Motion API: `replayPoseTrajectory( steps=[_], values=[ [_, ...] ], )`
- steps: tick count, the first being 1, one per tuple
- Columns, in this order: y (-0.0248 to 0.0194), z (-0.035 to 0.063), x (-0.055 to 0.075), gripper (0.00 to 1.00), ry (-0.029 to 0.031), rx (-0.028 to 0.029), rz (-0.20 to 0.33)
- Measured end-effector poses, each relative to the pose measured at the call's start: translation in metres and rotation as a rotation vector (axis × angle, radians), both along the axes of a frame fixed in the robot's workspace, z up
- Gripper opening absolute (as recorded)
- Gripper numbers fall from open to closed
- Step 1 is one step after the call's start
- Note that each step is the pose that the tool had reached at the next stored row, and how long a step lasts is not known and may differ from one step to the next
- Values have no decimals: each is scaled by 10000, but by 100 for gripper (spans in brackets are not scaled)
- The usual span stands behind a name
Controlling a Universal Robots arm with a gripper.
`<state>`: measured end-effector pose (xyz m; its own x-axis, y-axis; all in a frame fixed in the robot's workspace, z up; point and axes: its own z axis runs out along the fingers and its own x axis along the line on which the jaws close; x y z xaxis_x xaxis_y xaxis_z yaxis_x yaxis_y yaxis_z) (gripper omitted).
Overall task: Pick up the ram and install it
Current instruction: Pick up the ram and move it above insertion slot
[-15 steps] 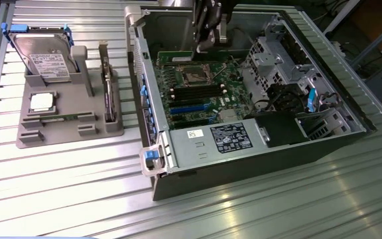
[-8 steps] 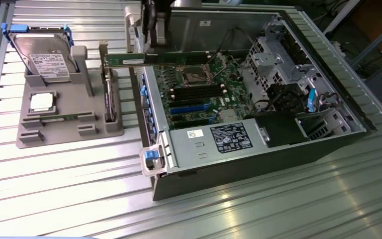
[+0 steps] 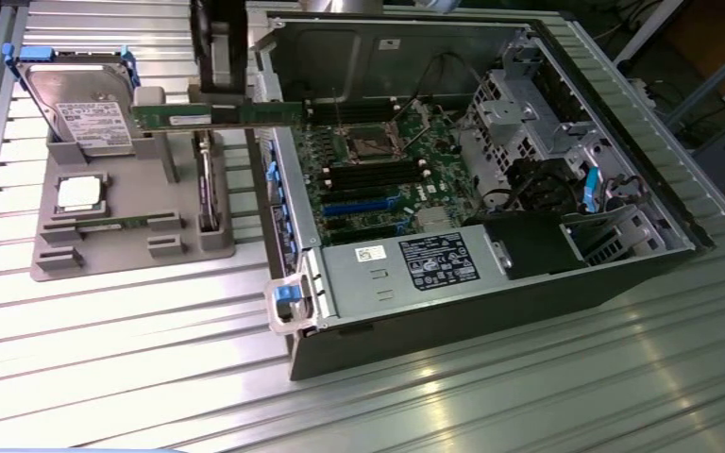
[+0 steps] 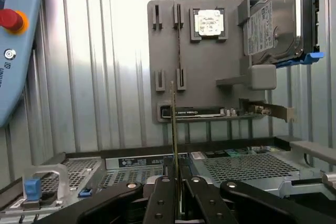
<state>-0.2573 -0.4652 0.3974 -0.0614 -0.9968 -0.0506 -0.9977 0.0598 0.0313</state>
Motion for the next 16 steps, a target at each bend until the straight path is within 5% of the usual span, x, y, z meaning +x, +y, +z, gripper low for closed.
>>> replayPoseTrajectory(
  steps=[5,12,16],
  values=[
    [-14,-11,-464,14,-1,0,0],
    [-15,-14,-590,14,-24,0,0],
    [-14,-13,-502,14,-21,-1,1]
  ],
)
